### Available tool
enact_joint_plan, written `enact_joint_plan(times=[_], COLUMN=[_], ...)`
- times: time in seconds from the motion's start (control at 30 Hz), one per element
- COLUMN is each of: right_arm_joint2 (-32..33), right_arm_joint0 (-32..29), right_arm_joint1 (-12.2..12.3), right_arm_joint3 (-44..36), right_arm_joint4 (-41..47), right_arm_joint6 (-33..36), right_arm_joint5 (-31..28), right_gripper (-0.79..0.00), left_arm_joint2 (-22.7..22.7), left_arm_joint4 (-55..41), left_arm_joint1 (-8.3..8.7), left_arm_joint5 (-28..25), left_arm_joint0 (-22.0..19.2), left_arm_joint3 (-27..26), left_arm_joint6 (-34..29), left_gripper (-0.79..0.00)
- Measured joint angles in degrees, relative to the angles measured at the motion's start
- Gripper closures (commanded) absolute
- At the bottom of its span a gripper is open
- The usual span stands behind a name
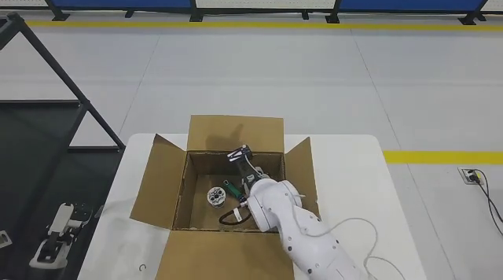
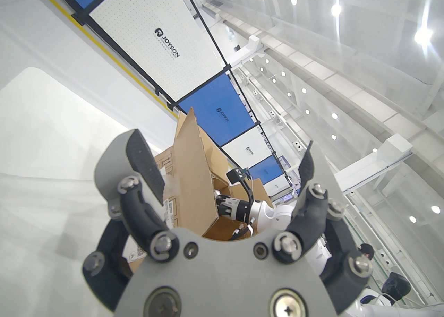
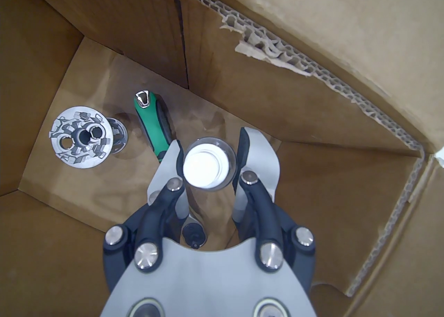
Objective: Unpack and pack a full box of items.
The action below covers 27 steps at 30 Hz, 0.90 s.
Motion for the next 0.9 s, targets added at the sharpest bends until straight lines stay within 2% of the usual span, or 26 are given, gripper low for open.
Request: enact_joint_plan(times=[0.07,0.37,0.57,0.73,0.87,0.9], right_arm_joint2=[0.2,2.8,5.3,8.6,11.1,11.9], right_arm_joint0=[-0.1,-3.5,-7.6,-13.9,-19.5,-20.7], right_arm_joint1=[-0.1,0.4,1.3,2.7,3.7,4.0], right_arm_joint3=[0.1,-5.7,-14.2,-27.7,-39.1,-42.0], right_arm_joint4=[0.0,-1.6,-4.4,-5.9,-6.8,-7.0], right_arm_joint6=[-0.3,-0.3,1.1,1.0,1.3,1.4], right_arm_joint5=[-0.1,-1.2,-2.9,-7.1,-11.6,-12.8], right_gripper=[-0.32,-0.345,-0.382,-0.391,-0.508,-0.6], left_arm_joint2=[0.0,0.0,0.0,0.0,0.0,0.0], left_arm_joint4=[0.0,0.0,0.0,0.0,0.0,0.0], left_arm_joint1=[0.0,0.0,0.0,0.0,0.0,0.0], left_arm_joint5=[0.0,0.0,0.0,0.0,0.0,0.0], left_arm_joint0=[0.0,0.0,0.0,0.0,0.0,0.0], left_arm_joint3=[0.0,0.0,0.0,0.0,0.0,0.0], left_arm_joint6=[0.0,0.0,0.0,0.0,0.0,0.0], left_gripper=[-0.785,-0.785,-0.785,-0.785,-0.785,-0.785])
